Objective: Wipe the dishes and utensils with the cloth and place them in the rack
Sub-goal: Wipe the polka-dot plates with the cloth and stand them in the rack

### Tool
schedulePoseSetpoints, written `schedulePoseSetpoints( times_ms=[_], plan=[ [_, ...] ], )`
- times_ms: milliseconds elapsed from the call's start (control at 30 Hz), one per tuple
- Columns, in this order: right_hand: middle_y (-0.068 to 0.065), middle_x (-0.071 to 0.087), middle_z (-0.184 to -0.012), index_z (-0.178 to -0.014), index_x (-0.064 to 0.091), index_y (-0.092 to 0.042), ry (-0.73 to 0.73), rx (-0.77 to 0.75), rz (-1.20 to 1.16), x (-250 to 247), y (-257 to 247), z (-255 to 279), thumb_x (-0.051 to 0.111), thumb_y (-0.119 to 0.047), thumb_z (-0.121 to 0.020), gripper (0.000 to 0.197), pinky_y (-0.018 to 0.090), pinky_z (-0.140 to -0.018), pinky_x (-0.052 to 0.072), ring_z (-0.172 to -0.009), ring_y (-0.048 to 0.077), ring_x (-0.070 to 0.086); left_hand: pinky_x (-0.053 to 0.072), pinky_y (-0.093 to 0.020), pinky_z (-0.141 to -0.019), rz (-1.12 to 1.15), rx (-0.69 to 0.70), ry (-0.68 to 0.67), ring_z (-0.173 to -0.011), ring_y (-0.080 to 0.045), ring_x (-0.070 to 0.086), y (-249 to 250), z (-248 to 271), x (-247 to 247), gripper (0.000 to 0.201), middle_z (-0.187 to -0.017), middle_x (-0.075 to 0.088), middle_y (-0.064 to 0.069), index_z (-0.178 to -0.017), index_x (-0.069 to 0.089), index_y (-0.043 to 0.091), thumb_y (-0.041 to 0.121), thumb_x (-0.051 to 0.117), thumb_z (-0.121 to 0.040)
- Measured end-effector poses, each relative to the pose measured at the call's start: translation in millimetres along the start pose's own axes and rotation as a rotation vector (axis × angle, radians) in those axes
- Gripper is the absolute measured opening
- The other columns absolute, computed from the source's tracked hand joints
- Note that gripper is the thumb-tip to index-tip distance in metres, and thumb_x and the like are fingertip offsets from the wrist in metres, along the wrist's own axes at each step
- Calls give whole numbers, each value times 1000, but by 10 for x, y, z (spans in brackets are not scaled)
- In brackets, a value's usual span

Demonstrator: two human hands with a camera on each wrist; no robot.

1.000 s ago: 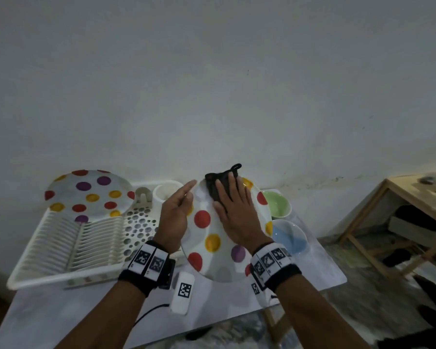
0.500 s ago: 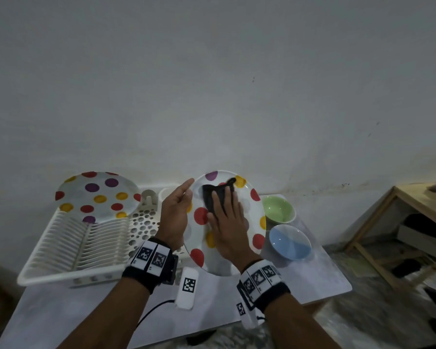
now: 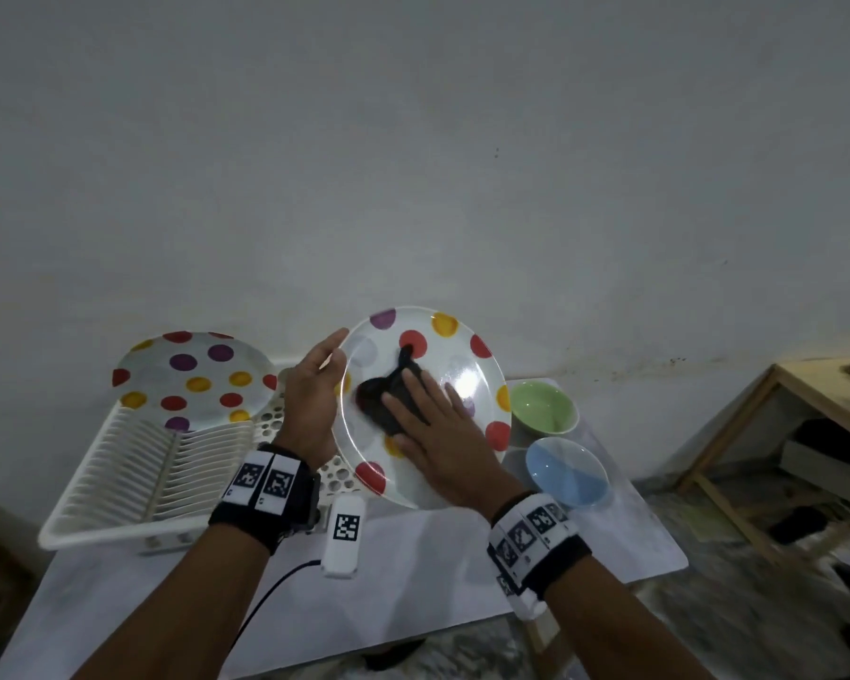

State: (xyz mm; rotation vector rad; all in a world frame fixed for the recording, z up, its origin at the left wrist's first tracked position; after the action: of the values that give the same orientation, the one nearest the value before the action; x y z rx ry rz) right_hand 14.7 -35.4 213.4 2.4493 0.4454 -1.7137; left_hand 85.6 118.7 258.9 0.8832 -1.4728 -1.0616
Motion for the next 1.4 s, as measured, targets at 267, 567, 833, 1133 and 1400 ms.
schedulePoseSetpoints(
  times_ms=[267, 567, 833, 1133, 1400],
  plan=[
    [10, 22, -159, -150, 18, -30, 26, 284, 69, -140, 781, 72, 4, -52, -99, 58, 53, -114, 23, -146, 30, 23, 53, -50, -92, -24, 10, 112, -107, -25, 66, -48, 22, -109, 27, -113, 71, 1, -115, 68, 33, 20, 51, -98],
    [4, 11, -162, -152, 14, -30, 55, 188, -79, 50, 163, 446, 8, -51, -101, 55, 41, -120, 6, -150, 23, 7, 50, -9, -52, 51, 56, 196, -67, 12, 65, -90, -48, -48, 30, -92, 66, 19, -124, 63, 22, 13, 48, -100],
    [1, 26, -158, -148, 32, -29, 114, 26, -162, 121, -187, 350, 32, -56, -99, 56, 38, -116, 22, -148, 20, 18, 49, -7, -63, 56, 46, 275, -95, -1, 58, -239, -125, -73, 32, -120, 59, 6, -129, 60, 24, 21, 50, -99],
    [8, 70, -115, -128, 54, -16, 555, -155, -107, -225, -282, 355, 61, -20, -92, 37, 30, -83, 56, -100, 20, 66, 59, -41, -79, 131, -80, 63, -93, -28, 71, -220, -85, -34, 27, -106, 74, -8, -114, 66, 16, 8, 53, -91],
    [5, 74, -104, -117, 68, -9, 700, -47, -312, -838, -79, 127, 63, -16, -88, 31, 9, -89, 43, -92, 11, 64, 44, -44, -67, -402, 195, 62, -70, -32, 44, 66, -195, -188, 49, -78, 47, -20, -71, 59, 14, 61, 51, -84]
  ],
)
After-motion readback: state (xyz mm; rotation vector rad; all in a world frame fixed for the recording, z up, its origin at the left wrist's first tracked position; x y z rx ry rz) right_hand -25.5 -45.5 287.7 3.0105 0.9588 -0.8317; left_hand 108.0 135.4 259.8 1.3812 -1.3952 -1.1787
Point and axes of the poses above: each hand's wrist, its own z-axis away from the middle knuckle, its own x-axis out of the palm, y = z × x, the point moved 5 cm from there along -z, towards the middle knuckle
